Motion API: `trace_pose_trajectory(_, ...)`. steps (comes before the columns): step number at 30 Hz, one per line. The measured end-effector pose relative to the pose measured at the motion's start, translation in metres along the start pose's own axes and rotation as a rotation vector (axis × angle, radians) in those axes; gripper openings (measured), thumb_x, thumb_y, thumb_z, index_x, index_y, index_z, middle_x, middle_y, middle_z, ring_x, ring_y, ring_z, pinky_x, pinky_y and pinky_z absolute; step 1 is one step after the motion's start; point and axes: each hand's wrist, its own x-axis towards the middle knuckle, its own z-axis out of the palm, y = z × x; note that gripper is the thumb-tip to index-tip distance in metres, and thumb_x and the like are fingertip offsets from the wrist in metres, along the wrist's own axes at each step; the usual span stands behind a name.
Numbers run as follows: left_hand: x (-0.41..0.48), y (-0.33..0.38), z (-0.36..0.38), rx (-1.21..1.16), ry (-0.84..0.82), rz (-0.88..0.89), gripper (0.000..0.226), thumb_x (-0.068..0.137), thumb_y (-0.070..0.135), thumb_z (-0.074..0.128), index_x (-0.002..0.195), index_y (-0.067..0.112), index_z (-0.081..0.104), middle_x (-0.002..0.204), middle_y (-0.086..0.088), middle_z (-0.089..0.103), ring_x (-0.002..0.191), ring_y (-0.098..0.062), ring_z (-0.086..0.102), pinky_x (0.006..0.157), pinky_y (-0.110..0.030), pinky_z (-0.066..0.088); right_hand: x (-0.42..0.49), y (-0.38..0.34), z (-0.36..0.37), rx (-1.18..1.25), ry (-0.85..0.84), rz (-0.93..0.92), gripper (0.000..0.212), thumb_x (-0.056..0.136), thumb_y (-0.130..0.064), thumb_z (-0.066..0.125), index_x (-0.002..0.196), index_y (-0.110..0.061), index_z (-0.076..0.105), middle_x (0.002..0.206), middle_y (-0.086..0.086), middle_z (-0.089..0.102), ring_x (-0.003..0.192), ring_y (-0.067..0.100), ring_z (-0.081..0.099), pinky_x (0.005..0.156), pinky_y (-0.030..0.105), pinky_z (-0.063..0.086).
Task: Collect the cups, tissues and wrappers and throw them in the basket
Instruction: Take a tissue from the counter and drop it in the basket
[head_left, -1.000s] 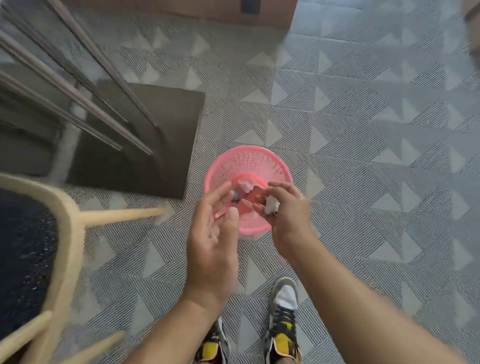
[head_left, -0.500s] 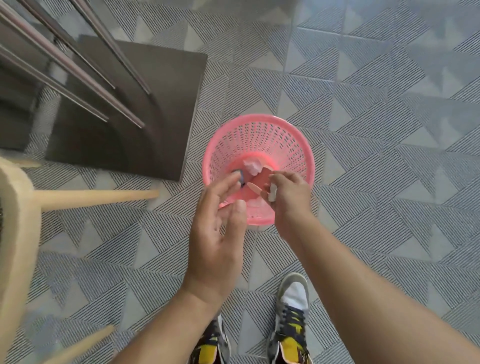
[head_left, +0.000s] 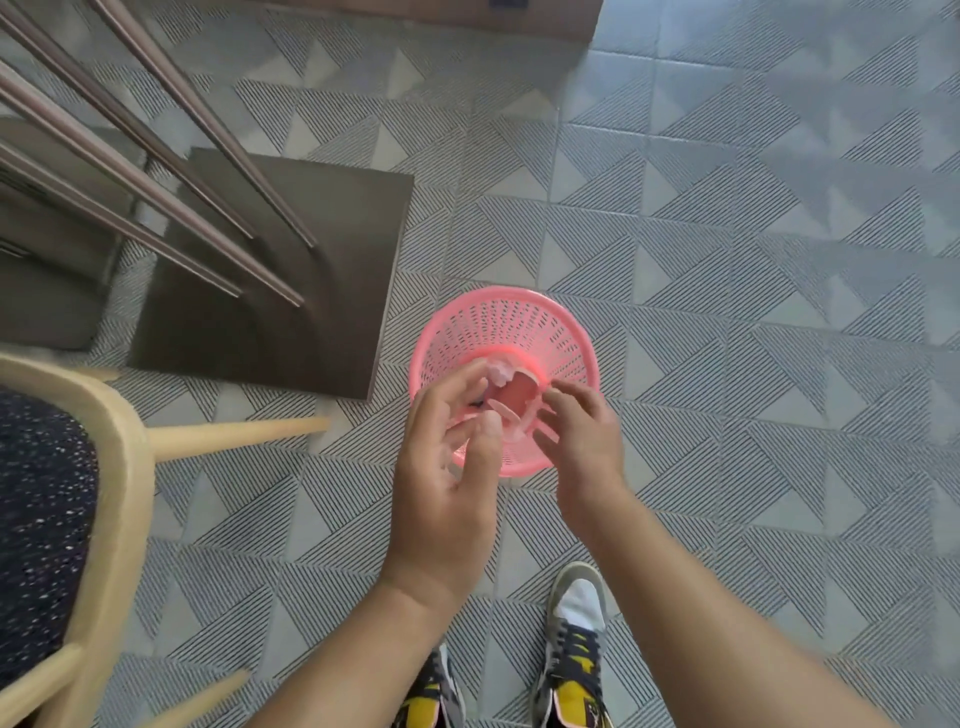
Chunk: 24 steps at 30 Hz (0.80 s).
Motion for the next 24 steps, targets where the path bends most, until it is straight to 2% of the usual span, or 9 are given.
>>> trace_pose_trajectory(3,-0.004,0.032,0.011,-0.029,-0.022,0.006,0.038,0.096,0.042,0.052,0.133,0.036,0.058,0.137,0.009,0.064,0.133,-0.004,0.059,0.104,-0.015,0.047,-0.041,-0.031,-0.014,0.030,-0.034,-0.147,0.014,0.093,-0.021,0.071,0.106,-0.023,0.075,0.115,0.006,0.075,0.112,0.027,0.071,0.097,0.042,0.058)
trace_pose_trajectory(6,-0.011,0.070,0.021,-0.014,-0.049,0.027,0.038,0.095,0.045,0.051,0.133,0.038,0.057,0.139,0.007,0.063,0.134,-0.005,0.059,0.106,-0.018,0.048,-0.085,-0.069,-0.032,0.045,-0.063,-0.284,0.028,0.082,-0.028,0.071,0.110,-0.025,0.075,0.112,-0.001,0.077,0.111,0.022,0.072,0.096,0.041,0.059)
trace_pose_trajectory(10,-0.024,0.126,0.030,-0.012,-0.085,0.044,0.040,0.095,0.047,0.052,0.134,0.043,0.056,0.144,0.006,0.061,0.133,-0.008,0.059,0.109,-0.026,0.048,-0.142,-0.125,-0.060,0.084,-0.080,-0.448,0.029,0.086,-0.029,0.069,0.114,-0.023,0.071,0.109,-0.011,0.077,0.108,0.011,0.071,0.094,0.032,0.058)
trace_pose_trajectory(13,-0.039,0.174,0.032,0.013,-0.140,0.067,0.044,0.094,0.051,0.051,0.138,0.045,0.053,0.151,0.010,0.056,0.134,0.001,0.055,0.107,-0.018,0.044,-0.186,-0.164,-0.080,0.107,-0.037,-0.537,0.033,0.085,-0.035,0.071,0.117,-0.025,0.069,0.119,-0.009,0.075,0.121,0.016,0.067,0.100,0.034,0.056)
trace_pose_trajectory(17,-0.063,0.253,0.031,0.000,-0.226,0.108,0.044,0.095,0.051,0.050,0.139,0.046,0.050,0.154,0.013,0.051,0.135,0.010,0.051,0.104,-0.008,0.041,-0.256,-0.215,-0.107,0.114,-0.023,-0.638,0.029,0.093,-0.027,0.062,0.121,-0.025,0.067,0.123,-0.011,0.073,0.124,0.011,0.065,0.099,0.028,0.056)
trace_pose_trajectory(19,-0.074,0.293,0.026,0.002,-0.271,0.154,0.046,0.096,0.048,0.050,0.141,0.043,0.049,0.152,0.011,0.051,0.135,0.011,0.050,0.103,-0.005,0.041,-0.294,-0.240,-0.118,0.108,-0.014,-0.684,0.031,0.095,-0.029,0.061,0.125,-0.025,0.066,0.129,-0.010,0.070,0.127,0.011,0.063,0.098,0.027,0.055)
trace_pose_trajectory(21,-0.084,0.333,0.019,0.017,-0.312,0.207,0.048,0.096,0.044,0.049,0.144,0.036,0.048,0.144,0.017,0.054,0.131,0.014,0.051,0.100,-0.004,0.041,-0.332,-0.266,-0.128,0.116,-0.011,-0.721,0.034,0.094,-0.036,0.062,0.127,-0.027,0.065,0.133,-0.010,0.068,0.130,0.012,0.062,0.099,0.029,0.055)
trace_pose_trajectory(24,-0.097,0.393,0.004,0.033,-0.346,0.260,0.045,0.097,0.044,0.048,0.141,0.041,0.046,0.153,0.011,0.050,0.135,0.011,0.050,0.106,-0.009,0.041,-0.393,-0.301,-0.138,0.121,-0.008,-0.773,0.039,0.089,-0.044,0.062,0.126,-0.030,0.064,0.135,-0.009,0.067,0.130,0.013,0.062,0.100,0.032,0.054)
